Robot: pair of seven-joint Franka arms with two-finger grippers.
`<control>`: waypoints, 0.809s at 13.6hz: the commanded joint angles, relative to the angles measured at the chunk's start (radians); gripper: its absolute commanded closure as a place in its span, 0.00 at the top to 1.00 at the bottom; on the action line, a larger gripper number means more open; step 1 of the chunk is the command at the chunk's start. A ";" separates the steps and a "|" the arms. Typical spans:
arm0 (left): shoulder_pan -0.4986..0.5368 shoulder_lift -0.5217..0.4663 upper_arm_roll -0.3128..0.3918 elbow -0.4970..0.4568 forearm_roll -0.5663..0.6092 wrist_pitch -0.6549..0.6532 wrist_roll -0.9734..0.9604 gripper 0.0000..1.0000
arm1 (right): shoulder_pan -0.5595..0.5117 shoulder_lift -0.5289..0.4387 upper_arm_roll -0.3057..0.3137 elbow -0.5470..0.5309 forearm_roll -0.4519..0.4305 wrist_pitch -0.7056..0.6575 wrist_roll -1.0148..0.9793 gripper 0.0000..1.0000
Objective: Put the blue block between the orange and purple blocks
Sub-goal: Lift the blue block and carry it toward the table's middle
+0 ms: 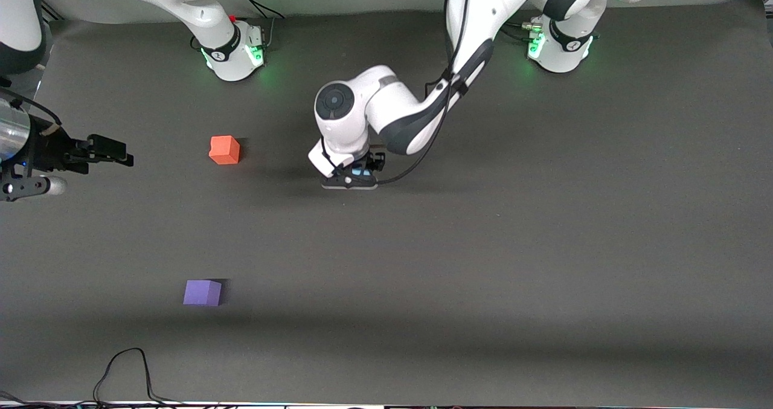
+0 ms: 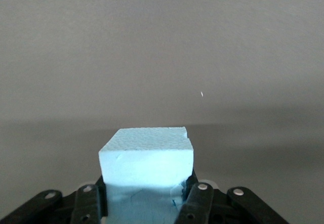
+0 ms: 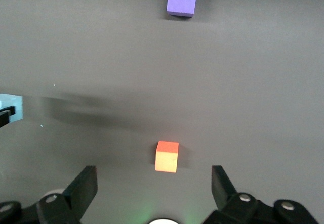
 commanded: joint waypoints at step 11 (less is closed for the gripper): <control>-0.007 0.019 0.018 -0.010 0.065 -0.007 -0.055 1.00 | 0.037 0.102 0.004 0.066 0.063 0.051 0.000 1.00</control>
